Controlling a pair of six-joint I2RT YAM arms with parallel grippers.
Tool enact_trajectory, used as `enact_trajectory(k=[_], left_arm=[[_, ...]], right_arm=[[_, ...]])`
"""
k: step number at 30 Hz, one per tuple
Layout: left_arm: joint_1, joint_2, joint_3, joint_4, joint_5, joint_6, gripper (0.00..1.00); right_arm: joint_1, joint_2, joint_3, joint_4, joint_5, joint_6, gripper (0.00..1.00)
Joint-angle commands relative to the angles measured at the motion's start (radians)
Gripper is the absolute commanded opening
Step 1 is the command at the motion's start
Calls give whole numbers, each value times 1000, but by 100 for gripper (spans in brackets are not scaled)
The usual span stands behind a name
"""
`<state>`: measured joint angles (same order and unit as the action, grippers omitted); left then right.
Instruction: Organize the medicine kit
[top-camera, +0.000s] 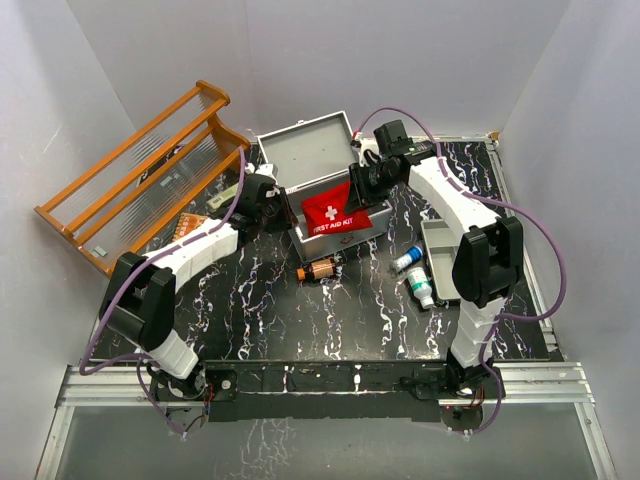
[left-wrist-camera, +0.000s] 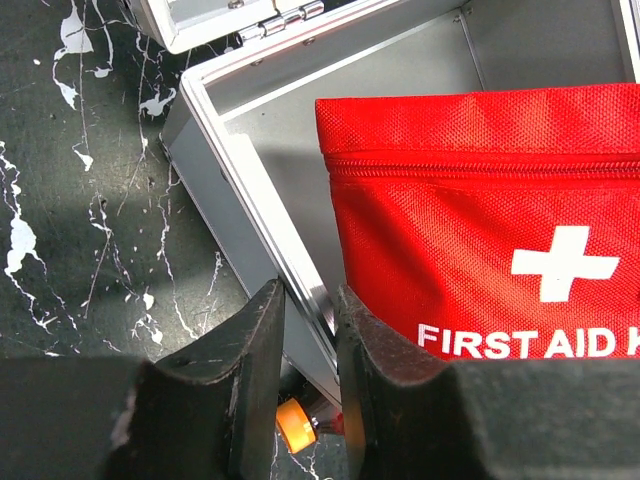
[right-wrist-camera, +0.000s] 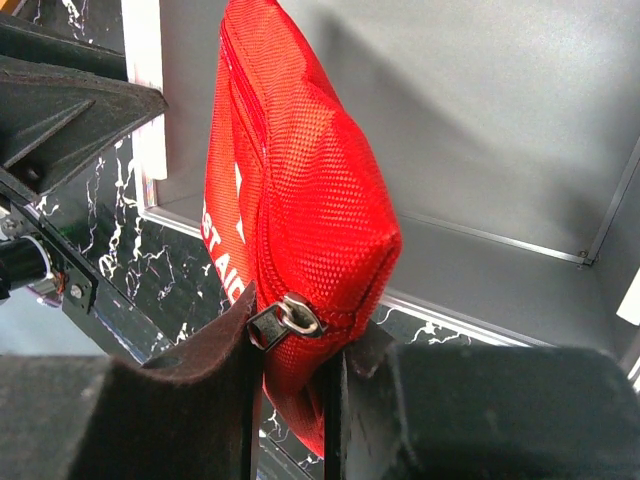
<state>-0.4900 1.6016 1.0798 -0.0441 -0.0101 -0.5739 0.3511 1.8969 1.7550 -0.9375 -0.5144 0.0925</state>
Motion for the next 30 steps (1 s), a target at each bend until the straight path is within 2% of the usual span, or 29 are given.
enact_trajectory(k=[1,5,10,18,25,30], left_arm=[[7,-56,-29,-14,6,63,23],[7,-72,-26,-2,37,102,23],[7,-63,-6,-8,77,121,24],[7,-55,9,-24,97,124,27],[7,-77,38,-76,111,147,34],[8,-102,60,-108,127,166,41]], right_arm=[[9,-31,3,-14,-9,-5,0],[9,49,105,-26,-6,-9,1],[11,154,246,-41,-28,-30,14],[30,274,351,-40,-23,-15,22],[29,239,317,72,263,90,45],[29,150,255,155,465,138,54]])
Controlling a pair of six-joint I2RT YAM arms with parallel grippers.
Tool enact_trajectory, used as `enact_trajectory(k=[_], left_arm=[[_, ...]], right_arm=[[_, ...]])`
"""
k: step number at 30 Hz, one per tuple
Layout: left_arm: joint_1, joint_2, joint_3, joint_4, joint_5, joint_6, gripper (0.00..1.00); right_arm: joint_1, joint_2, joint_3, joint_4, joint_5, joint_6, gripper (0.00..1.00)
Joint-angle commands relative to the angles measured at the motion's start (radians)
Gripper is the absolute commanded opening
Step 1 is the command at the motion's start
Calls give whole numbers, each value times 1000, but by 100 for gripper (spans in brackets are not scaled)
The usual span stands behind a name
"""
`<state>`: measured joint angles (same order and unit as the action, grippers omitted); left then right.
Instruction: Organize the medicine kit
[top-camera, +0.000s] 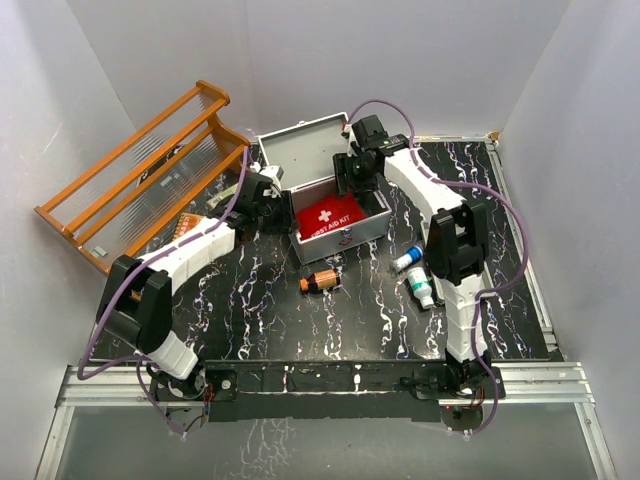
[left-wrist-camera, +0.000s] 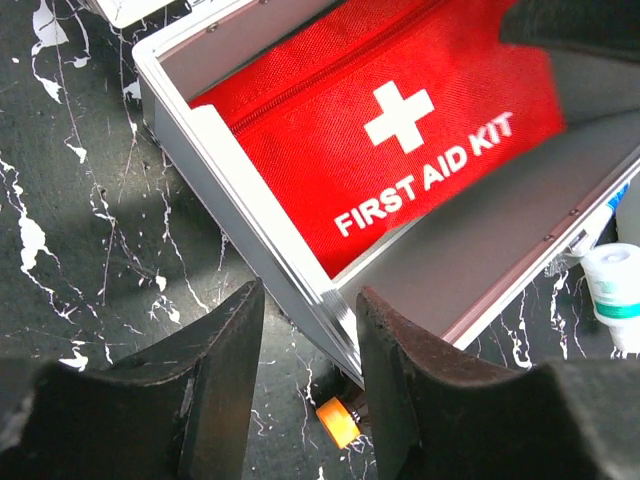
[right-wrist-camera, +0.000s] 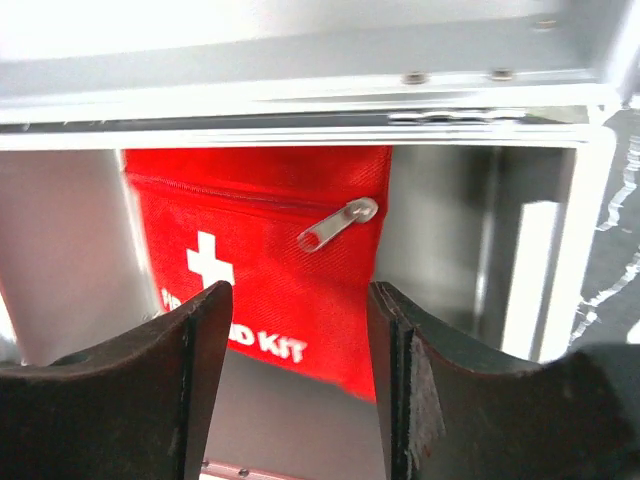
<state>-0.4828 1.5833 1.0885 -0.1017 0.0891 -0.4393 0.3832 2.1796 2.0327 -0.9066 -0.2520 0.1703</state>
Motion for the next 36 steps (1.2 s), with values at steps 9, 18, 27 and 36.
enact_trajectory(k=[9,18,27,36], left_arm=[[0,-156,66,-92,59,83,51],[0,-316,-24,-129,35,99,58],[-1,-489,-325,-52,169,-21,66],[-2,-483,-483,56,209,-147,62]], right_arm=[[-3,-364,-215,228,278,97,60],[-2,-767,-652,414,135,100,66],[39,-1053,-1025,530,74,126,69],[275,-995,-1218,681,163,247,71]])
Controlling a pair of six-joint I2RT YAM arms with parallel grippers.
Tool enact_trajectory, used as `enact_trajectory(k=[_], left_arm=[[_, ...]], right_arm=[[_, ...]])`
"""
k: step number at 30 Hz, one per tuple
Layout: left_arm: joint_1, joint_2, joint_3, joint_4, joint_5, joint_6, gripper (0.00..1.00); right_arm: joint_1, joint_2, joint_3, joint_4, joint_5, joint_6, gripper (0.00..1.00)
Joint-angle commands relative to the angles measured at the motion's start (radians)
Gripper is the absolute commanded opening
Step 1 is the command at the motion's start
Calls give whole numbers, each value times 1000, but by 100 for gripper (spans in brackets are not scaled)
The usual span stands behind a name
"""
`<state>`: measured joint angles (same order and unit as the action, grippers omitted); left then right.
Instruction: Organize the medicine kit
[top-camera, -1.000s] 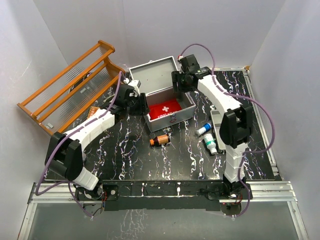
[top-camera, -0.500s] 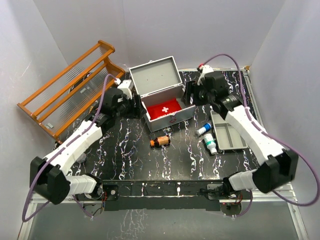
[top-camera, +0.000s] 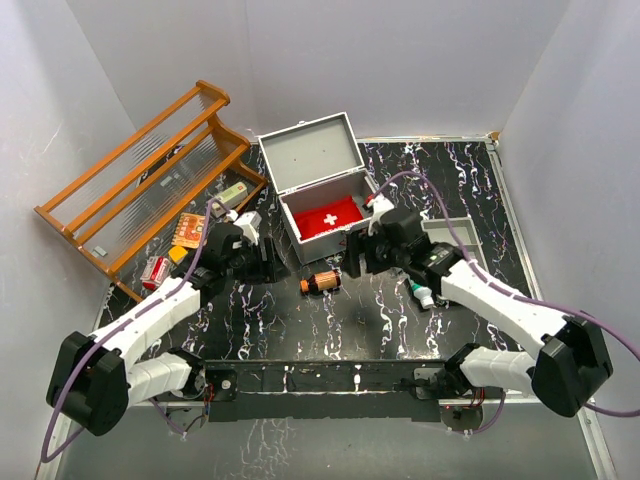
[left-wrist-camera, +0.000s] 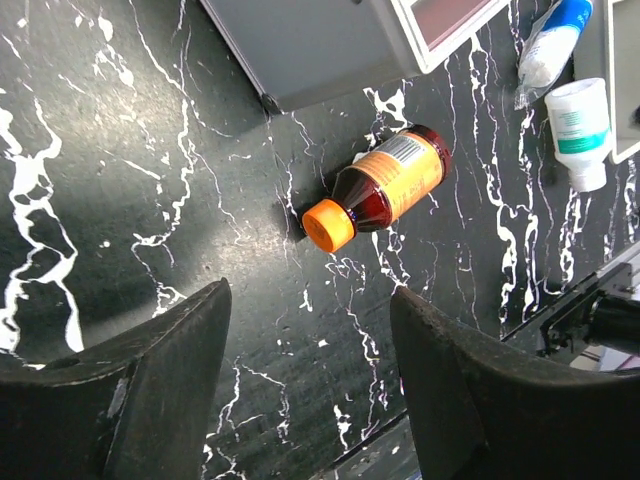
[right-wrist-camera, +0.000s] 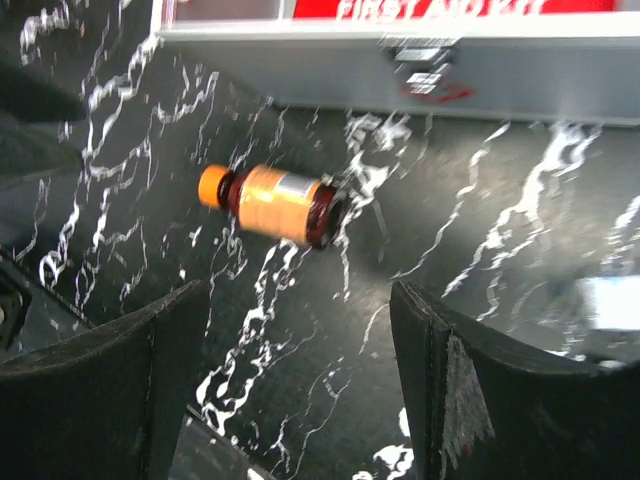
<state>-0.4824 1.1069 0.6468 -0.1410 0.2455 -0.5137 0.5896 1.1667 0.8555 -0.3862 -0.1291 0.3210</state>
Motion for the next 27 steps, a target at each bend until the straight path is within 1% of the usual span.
enact_trajectory(k=[1,4,7,9,12,15,18,22,27], left_arm=[[-2,8,-52,118,65,-82,62],[-3,53,-84,188,105,-117,59],[-6,107,-91,249,133,-139,57],[-12,132,-89,271,134,-145,57],[-17,169,-86,299,128,-146,56],[-22,207,-79,318,134,-144,55],[-30,243,-76,336,134,-152,51],[-52,257,-77,346,111,-156,46],[-82,252,-104,359,37,-128,46]], right_arm=[[85,28,-57,192,50,139,71],[124,53,-102,271,112,301,71],[136,70,-142,264,219,495,71],[137,72,-167,256,243,609,70],[141,67,-190,251,263,731,68],[143,59,-203,244,276,841,67],[146,65,-208,245,270,941,68],[167,115,-196,262,255,1036,68],[198,209,-151,205,254,1132,69]])
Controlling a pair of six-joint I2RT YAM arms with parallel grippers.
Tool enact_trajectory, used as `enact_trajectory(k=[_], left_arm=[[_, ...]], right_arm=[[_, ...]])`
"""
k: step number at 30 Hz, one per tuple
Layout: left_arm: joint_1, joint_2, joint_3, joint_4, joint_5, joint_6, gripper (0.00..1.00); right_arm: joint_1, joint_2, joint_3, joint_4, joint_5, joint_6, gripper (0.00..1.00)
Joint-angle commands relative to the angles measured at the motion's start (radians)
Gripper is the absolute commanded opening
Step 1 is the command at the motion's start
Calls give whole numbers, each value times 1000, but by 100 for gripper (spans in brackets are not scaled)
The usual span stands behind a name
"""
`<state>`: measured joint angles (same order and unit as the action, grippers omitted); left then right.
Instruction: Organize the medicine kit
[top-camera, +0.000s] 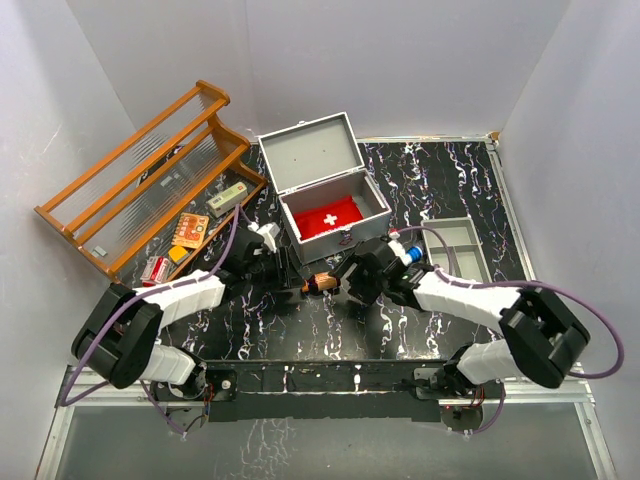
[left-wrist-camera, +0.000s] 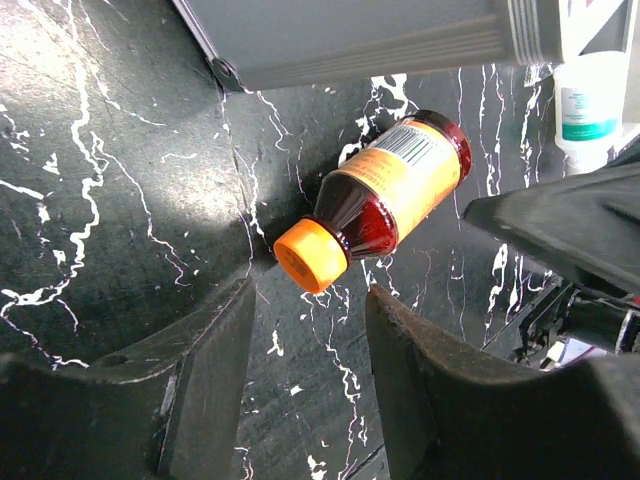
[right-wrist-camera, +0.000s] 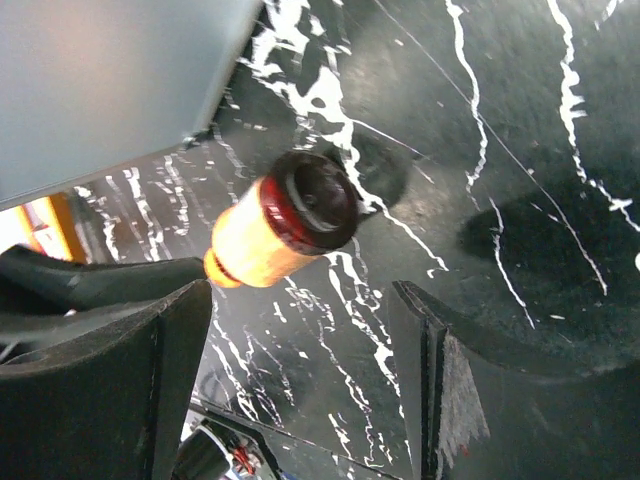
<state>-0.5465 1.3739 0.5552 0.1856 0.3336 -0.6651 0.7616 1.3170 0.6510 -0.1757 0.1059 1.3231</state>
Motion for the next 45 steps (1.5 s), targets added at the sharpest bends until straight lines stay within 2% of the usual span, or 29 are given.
enact_trajectory(k=[1,12,22,26,33,37,41,45], left_arm=[[-20,-13,-17,36,-63,24,46],[-26,35,-28,40,-116,1,45],[-26,1,-33,35,-148,0,45],[-26,-51,-40,11,-193,-7,45],[-26,-142,-30,-47,-252,19,45],[-26,-172,-22,-68,-261,25,45],[-26,-203,-12,-86,-275,26,45],[-26,-243,8,-125,-303,34,45]], right_arm=[[31,79,70,-34,26,150,69],[42,241,213,-94,77,212,70],[45,326,311,-261,106,141,59],[44,320,321,-289,137,40,50],[43,284,324,-357,175,-151,39],[36,255,322,-416,196,-246,42],[34,281,368,-440,220,-332,57],[35,366,442,-484,192,-381,60]])
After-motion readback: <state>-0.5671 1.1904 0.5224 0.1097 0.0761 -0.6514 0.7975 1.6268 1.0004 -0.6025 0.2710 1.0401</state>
